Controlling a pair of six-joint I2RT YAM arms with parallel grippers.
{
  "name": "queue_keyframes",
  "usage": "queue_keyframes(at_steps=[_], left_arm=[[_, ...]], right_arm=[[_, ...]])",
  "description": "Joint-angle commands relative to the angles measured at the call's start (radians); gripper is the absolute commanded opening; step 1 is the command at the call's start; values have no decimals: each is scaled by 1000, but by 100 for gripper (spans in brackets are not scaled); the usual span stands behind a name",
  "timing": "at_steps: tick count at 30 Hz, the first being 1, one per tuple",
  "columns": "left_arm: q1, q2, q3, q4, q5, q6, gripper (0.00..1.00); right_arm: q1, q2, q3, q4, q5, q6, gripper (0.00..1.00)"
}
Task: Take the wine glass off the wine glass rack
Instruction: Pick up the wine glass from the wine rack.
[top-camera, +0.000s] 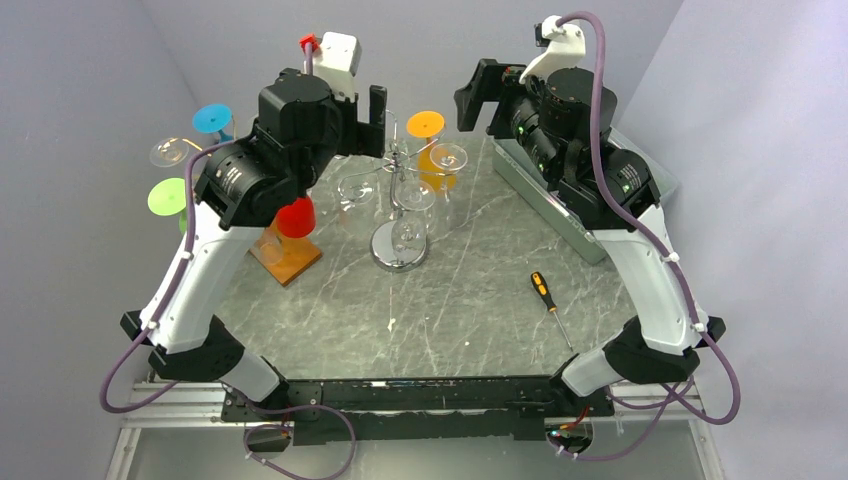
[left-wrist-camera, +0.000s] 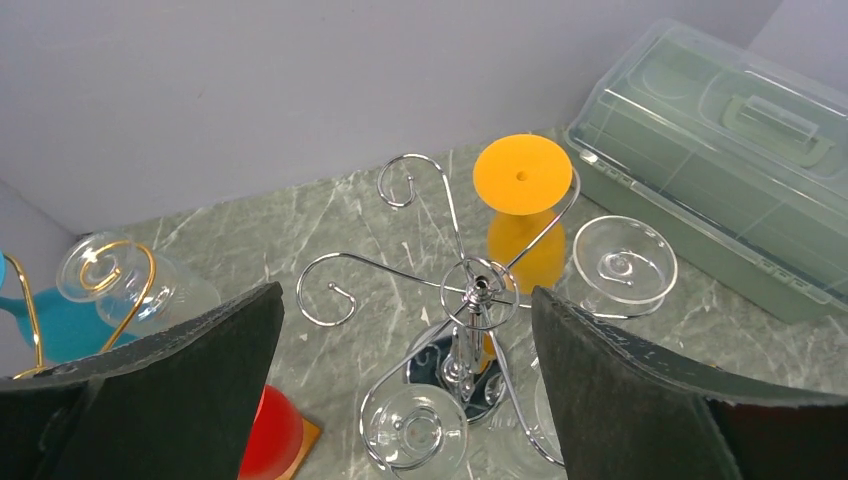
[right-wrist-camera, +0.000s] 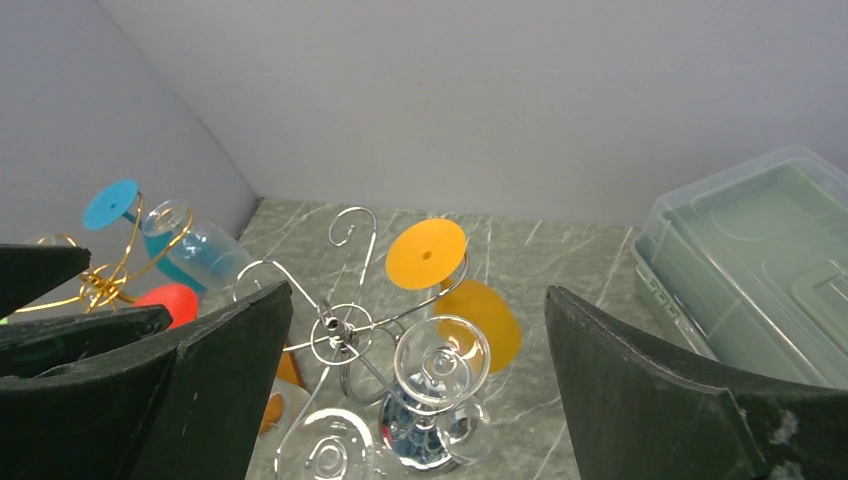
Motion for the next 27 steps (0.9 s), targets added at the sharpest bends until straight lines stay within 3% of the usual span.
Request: queue_keyframes(at_steps=[1,18,27], left_arm=[[-1,-48,-6,39,46,1,99],[-1,-179,-207,56,122,-19,100],[0,-217,-249,39,133,-29,100]], right_arm=[[-3,-23,-14,13,3,22,100],[-3,-25,-180,-82,-15,40,100],[-1,33,-182,-92,-61,34,100]])
